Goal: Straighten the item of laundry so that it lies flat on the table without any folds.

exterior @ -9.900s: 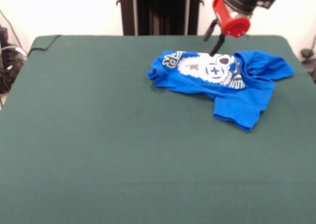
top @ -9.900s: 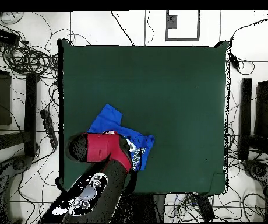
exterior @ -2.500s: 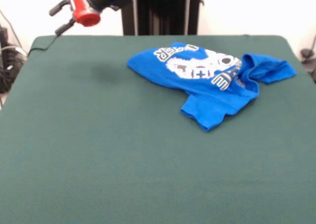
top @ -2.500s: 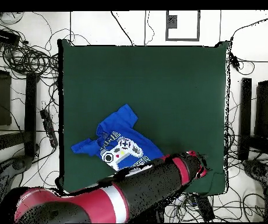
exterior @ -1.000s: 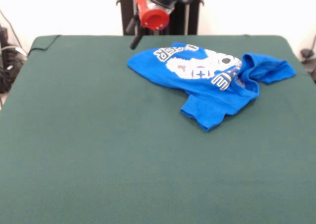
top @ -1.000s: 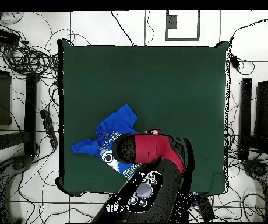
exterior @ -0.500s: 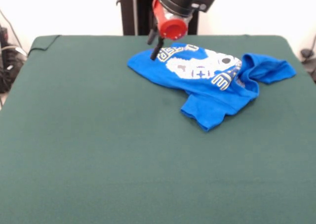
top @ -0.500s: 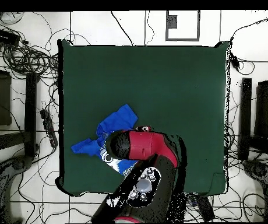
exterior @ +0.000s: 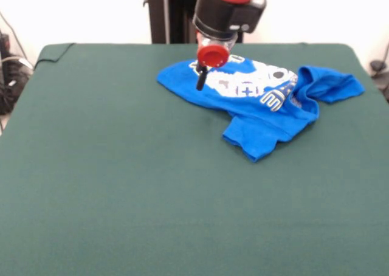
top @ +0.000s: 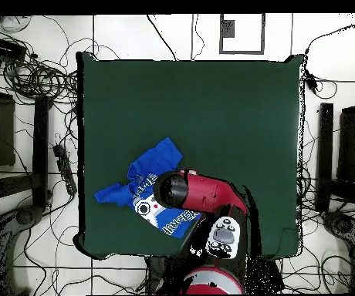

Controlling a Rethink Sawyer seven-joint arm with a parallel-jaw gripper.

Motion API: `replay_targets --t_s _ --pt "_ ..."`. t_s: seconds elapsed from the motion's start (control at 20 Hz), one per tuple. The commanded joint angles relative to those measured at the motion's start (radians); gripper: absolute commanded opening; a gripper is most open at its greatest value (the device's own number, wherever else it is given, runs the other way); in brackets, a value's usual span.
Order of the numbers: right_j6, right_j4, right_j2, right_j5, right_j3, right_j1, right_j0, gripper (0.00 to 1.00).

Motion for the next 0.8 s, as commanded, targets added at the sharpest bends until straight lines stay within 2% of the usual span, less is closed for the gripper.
replay_targets --t_s 0.05,0.4,0.65,0.8 --pt "0.085 0.081 0.129 0.109 0.072 0.093 0.03 1.0" --pt "0.066 0.061 0.11 0.052 0.064 0.149 0.017 1.0" --pt "0.064 0.055 0.093 0.079 0.055 0.162 0.024 1.0" --pt "0.083 0.046 0.051 0.12 0.028 0.187 0.055 1.0"
